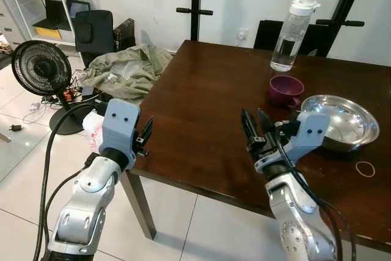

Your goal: Setting the table

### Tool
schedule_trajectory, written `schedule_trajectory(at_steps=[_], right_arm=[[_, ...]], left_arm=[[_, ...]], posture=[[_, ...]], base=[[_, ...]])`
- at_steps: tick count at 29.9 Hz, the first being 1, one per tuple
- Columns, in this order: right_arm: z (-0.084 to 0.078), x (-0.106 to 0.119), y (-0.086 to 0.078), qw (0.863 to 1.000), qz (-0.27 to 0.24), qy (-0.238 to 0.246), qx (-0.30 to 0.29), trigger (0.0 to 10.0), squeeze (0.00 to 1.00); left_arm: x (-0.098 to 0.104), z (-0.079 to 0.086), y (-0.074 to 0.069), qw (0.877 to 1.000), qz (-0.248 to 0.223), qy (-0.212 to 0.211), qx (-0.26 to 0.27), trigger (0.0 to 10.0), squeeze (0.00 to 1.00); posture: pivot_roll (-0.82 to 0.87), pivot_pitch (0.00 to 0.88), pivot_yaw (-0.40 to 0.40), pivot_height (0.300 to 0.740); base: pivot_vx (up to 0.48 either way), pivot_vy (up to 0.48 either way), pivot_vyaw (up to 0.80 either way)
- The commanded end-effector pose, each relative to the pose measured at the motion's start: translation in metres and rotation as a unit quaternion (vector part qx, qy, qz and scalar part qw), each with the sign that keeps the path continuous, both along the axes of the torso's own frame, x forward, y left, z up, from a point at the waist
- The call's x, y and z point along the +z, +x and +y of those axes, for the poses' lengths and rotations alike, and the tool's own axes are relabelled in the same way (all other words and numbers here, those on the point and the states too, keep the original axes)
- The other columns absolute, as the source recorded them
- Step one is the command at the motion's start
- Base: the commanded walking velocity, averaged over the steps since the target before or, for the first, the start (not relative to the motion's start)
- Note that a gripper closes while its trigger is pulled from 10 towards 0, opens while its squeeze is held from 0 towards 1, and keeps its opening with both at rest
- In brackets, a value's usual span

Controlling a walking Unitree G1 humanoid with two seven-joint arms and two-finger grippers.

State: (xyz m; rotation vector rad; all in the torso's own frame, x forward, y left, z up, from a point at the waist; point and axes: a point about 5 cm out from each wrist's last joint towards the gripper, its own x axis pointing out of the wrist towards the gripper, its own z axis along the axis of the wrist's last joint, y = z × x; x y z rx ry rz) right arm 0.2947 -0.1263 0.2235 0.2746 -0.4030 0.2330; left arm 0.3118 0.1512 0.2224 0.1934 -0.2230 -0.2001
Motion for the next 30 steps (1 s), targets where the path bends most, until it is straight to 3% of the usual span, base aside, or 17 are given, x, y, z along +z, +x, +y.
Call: schedule_trajectory(at_steps=[1,30], right_arm=[[0.0004,-0.0044,0.0010,1.000,0.010,-0.001,0.001,10.0,0.00],[-0.0031,-0.0042,0.0024,1.000,0.009,-0.003,-0.007,10.0,0.00]], left_arm=[[0.0006,-0.0008,-0.0011,1.000,0.001,0.003,0.002,10.0,0.00],[0.0026,-0.0069,0.0020,1.000,-0.005,-0.003,-0.006,10.0,0.00]], posture=[[0.19,0.118,0.098,0.740],[0.17,0.101,0.096,0.740]], base=[[0.000,0.000,0.00],[0.000,0.000,0.00]])
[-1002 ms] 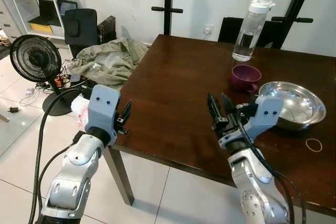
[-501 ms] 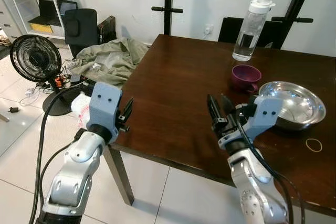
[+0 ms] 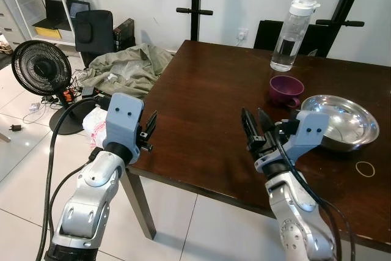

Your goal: Setting the table

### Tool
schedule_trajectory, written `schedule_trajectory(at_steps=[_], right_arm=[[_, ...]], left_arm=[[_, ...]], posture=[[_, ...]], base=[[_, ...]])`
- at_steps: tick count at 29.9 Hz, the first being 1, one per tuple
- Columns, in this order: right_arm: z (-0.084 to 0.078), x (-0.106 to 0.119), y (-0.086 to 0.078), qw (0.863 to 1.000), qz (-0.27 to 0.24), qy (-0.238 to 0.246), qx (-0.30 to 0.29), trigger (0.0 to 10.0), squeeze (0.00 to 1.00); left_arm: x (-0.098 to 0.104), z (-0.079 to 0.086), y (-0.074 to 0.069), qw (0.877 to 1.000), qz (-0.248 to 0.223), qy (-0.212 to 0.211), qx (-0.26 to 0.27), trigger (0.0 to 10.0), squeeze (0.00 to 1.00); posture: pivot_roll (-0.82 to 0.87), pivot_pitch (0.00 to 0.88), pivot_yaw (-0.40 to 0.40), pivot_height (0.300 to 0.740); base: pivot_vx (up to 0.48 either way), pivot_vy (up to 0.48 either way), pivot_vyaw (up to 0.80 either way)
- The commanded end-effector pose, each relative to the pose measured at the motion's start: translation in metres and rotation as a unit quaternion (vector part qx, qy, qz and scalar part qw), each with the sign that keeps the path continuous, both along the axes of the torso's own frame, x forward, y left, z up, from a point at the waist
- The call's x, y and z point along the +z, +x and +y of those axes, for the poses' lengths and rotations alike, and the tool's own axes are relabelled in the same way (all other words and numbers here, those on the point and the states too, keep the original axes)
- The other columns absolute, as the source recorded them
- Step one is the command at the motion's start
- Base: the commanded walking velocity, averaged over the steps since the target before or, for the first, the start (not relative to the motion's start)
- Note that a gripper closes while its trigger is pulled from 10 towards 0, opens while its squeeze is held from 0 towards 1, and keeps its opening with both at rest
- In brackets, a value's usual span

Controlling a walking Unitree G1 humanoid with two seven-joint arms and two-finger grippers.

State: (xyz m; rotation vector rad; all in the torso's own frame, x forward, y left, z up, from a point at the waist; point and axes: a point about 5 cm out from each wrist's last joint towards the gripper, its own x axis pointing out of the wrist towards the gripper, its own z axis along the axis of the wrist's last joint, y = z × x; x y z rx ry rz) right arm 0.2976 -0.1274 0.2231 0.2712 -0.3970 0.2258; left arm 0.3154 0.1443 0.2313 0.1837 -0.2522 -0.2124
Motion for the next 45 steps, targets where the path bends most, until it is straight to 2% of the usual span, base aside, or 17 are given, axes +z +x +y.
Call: schedule_trajectory(at_steps=[1,28,32,41,45], right_arm=[[-0.002,-0.004,-0.001,1.000,0.006,-0.002,-0.004,10.0,0.00],[-0.008,-0.002,-0.001,1.000,0.002,-0.010,-0.016,10.0,0.00],[-0.012,-0.003,-0.001,1.000,0.009,-0.007,-0.027,10.0,0.00],[-0.017,-0.006,-0.002,0.999,0.016,-0.011,-0.035,10.0,0.00],[-0.016,-0.006,-0.001,0.999,0.020,-0.011,-0.039,10.0,0.00]], left_arm=[[-0.006,0.000,-0.002,1.000,0.008,0.003,0.002,10.0,0.00],[-0.009,-0.011,-0.001,1.000,0.009,-0.007,-0.014,10.0,0.00],[-0.010,-0.009,0.001,1.000,0.003,-0.006,0.009,10.0,0.00],[-0.016,-0.022,-0.008,1.000,0.011,-0.009,-0.012,10.0,0.00],[-0.019,-0.016,-0.007,1.000,0.018,-0.022,-0.001,10.0,0.00]], posture=[[0.17,0.101,0.096,0.740],[0.13,0.079,0.096,0.740],[0.12,0.089,0.093,0.740],[0.12,0.114,0.068,0.740],[0.09,0.112,0.075,0.740]], base=[[0.000,0.000,0.00],[0.000,0.000,0.00],[0.000,0.000,0.00],[0.000,0.000,0.00],[0.000,0.000,0.00]])
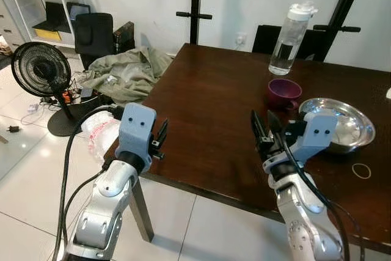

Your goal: Setting the table

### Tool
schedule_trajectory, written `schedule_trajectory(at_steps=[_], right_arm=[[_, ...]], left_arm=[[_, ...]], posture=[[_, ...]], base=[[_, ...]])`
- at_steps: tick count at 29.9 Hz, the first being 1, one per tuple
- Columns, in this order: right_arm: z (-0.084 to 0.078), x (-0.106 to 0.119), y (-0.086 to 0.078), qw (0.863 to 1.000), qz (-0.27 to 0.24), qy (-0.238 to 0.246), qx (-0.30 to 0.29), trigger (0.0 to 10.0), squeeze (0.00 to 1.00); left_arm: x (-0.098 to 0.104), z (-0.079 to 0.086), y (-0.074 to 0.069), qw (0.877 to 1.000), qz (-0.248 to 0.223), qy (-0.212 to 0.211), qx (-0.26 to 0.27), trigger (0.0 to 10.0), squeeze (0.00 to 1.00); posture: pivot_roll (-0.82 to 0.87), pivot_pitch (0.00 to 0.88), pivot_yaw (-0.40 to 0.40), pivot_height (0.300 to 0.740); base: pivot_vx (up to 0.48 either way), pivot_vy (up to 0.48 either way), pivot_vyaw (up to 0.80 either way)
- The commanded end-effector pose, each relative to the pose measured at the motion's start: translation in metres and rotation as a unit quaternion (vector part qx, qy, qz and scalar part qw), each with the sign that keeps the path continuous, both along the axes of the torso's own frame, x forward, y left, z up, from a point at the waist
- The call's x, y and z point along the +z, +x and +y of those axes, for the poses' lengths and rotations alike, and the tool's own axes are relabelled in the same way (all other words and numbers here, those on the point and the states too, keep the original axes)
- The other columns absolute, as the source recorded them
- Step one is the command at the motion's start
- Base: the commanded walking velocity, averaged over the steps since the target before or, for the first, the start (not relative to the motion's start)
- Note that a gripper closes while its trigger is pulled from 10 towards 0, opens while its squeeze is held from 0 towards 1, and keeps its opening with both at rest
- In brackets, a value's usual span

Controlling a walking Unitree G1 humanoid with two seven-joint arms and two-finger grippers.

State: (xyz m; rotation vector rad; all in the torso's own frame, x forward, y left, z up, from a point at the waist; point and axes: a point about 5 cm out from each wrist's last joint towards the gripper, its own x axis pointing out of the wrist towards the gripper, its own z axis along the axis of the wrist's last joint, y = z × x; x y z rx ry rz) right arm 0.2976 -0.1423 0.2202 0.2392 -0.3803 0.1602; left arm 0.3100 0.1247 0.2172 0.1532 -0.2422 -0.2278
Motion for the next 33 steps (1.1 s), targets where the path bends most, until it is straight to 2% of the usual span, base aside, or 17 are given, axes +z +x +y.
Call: schedule_trajectory(at_steps=[1,13,19,33], right_arm=[[-0.0006,-0.0032,-0.0014,1.000,0.008,0.000,-0.007,10.0,0.00],[-0.0073,-0.0063,-0.0061,0.999,0.017,-0.002,-0.027,10.0,0.00],[-0.0081,-0.0077,-0.0077,0.999,0.020,-0.003,-0.028,10.0,0.00],[-0.0066,-0.0095,-0.0089,0.999,0.025,-0.006,-0.022,10.0,0.00]], left_arm=[[-0.0051,0.0039,-0.0011,1.000,0.014,-0.011,0.009,10.0,0.00],[-0.0007,0.0080,0.0072,1.000,0.012,-0.008,0.008,10.0,0.00],[-0.0027,0.0063,0.0058,1.000,0.016,-0.010,0.006,10.0,0.00],[-0.0042,0.0077,0.0071,1.000,0.017,-0.006,0.009,10.0,0.00]], posture=[[0.09,0.111,0.078,0.740],[0.07,0.132,0.093,0.740],[0.07,0.135,0.094,0.740],[0.06,0.125,0.093,0.740]], base=[[0.000,0.000,0.00],[0.000,0.000,0.00],[0.000,0.000,0.00],[-0.280,0.000,0.00]])
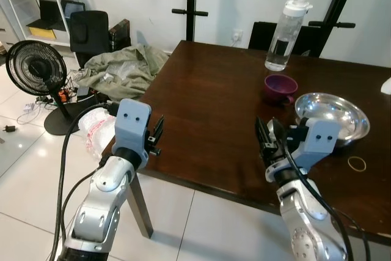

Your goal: Setting the table

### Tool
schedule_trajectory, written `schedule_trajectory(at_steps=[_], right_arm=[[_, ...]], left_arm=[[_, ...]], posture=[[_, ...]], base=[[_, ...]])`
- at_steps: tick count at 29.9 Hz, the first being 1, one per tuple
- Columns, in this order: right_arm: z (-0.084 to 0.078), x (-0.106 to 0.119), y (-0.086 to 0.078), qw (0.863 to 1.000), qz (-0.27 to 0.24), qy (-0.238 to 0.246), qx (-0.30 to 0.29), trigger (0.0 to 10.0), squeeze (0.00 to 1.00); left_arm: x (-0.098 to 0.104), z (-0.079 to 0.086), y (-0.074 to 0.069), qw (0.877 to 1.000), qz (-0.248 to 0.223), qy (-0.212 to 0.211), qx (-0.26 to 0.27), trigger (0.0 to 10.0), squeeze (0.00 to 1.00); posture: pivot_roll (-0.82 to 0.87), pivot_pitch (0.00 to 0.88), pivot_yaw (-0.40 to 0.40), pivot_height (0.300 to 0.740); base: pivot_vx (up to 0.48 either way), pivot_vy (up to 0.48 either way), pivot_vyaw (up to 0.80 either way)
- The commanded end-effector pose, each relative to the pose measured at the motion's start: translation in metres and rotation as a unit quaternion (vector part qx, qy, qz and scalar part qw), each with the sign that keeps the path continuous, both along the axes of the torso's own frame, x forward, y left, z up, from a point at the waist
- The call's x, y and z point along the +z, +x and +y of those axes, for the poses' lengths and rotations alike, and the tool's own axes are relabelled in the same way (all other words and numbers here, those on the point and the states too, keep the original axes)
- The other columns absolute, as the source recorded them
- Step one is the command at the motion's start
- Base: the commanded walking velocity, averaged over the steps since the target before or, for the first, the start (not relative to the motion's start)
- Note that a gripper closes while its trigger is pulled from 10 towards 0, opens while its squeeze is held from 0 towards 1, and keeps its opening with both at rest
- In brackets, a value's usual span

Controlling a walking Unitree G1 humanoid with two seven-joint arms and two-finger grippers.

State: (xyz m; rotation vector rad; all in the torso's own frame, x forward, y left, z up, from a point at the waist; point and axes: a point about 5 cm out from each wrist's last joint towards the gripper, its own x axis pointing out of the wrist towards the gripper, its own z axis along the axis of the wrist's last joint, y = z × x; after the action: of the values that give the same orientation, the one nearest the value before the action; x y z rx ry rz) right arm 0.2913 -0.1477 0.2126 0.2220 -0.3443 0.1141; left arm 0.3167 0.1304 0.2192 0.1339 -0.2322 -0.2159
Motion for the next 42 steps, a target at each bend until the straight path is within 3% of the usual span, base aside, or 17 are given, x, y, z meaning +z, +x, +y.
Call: schedule_trajectory(at_steps=[1,42], right_arm=[[-0.0012,-0.0016,-0.0025,1.000,0.004,0.000,0.001,10.0,0.00],[0.0008,-0.0041,-0.0026,1.000,0.007,0.002,0.004,10.0,0.00]], left_arm=[[-0.0060,0.0020,0.0006,1.000,0.011,0.003,0.004,10.0,0.00],[-0.0031,0.0016,0.0039,1.000,0.005,0.006,-0.003,10.0,0.00]], posture=[[0.06,0.125,0.093,0.740],[0.06,0.111,0.108,0.740]], base=[[-0.285,0.000,0.00],[-0.288,0.000,0.00]])
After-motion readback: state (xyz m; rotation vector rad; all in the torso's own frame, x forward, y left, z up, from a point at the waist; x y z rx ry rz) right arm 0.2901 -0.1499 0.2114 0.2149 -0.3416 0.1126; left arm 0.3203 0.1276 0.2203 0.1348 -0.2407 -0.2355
